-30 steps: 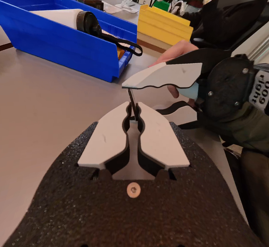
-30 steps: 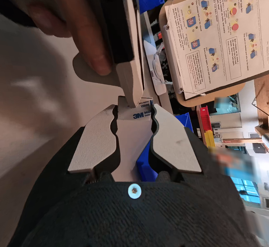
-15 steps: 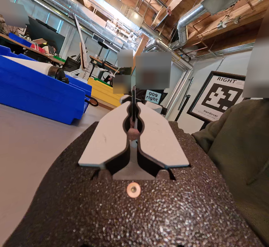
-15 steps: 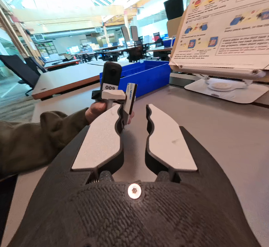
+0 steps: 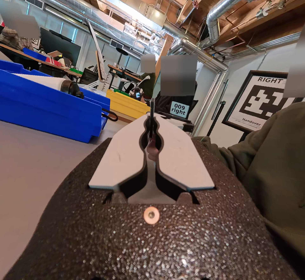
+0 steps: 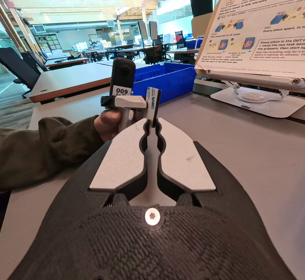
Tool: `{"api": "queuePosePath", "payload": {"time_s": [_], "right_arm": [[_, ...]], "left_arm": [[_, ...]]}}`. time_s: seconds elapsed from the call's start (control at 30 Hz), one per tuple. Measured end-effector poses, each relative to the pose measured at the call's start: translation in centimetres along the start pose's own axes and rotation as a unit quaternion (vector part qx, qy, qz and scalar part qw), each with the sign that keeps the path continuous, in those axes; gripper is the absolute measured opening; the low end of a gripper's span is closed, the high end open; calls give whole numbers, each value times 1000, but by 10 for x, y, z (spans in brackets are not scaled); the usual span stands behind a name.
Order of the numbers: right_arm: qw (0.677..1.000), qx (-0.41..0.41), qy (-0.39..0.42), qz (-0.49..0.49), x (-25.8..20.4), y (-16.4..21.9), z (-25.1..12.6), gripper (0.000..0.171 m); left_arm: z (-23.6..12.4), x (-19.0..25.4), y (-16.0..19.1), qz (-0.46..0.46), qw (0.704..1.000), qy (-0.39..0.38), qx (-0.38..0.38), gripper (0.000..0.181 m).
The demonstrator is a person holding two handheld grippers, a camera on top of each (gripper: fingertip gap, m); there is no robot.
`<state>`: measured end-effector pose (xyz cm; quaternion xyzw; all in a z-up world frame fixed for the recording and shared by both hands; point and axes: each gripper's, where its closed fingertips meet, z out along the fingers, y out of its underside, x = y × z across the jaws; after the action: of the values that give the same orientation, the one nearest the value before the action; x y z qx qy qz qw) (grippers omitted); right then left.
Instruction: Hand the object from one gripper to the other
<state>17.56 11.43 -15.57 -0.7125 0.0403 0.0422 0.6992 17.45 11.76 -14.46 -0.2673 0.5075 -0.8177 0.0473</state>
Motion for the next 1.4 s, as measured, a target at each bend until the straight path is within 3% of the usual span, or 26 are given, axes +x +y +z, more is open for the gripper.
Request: {"api": "queuePosePath", "payload": {"time_s": [0.13,0.27,0.33,0.47,0.73,0.83,0.93,1.0,1.07,1.2,1.23,1.4], "right_arm": [[999,1,26,-38,4,-3,-1,3],[974,-57,144,-165,27,4,-6,3],[956,-78,190,-208,34,7,-8,4],[938,-105,218,-248,32,16,-2,4],[933,-112,227,-256,28,17,0,4],[943,-106,182,-259,19,18,5,11],[978,-87,102,-159,7,14,7,52],[996,-65,49,-25,5,8,3,75],[990,-49,-11,132,5,5,-4,86],[920,-50,-148,360,-10,11,-13,77],[908,-45,-164,384,-12,11,-12,70],[886,-59,-190,419,-22,22,-5,62]], "left_arm": [[1,-7,-3,0,1000,-31,7,8],[5,-19,-1,29,994,-105,-13,40],[8,-25,0,57,987,-146,-25,48],[10,-33,2,95,973,-208,-23,43],[11,-34,9,94,973,-203,-49,32],[10,-31,7,91,977,-187,-41,32],[5,-23,3,109,981,-151,-54,32],[1,-16,1,152,978,-128,-61,31],[-3,-10,0,239,961,-117,-77,31],[1,3,21,334,928,-74,-146,31],[3,6,26,347,922,-65,-157,32],[9,6,47,381,899,-53,-207,31]]}}
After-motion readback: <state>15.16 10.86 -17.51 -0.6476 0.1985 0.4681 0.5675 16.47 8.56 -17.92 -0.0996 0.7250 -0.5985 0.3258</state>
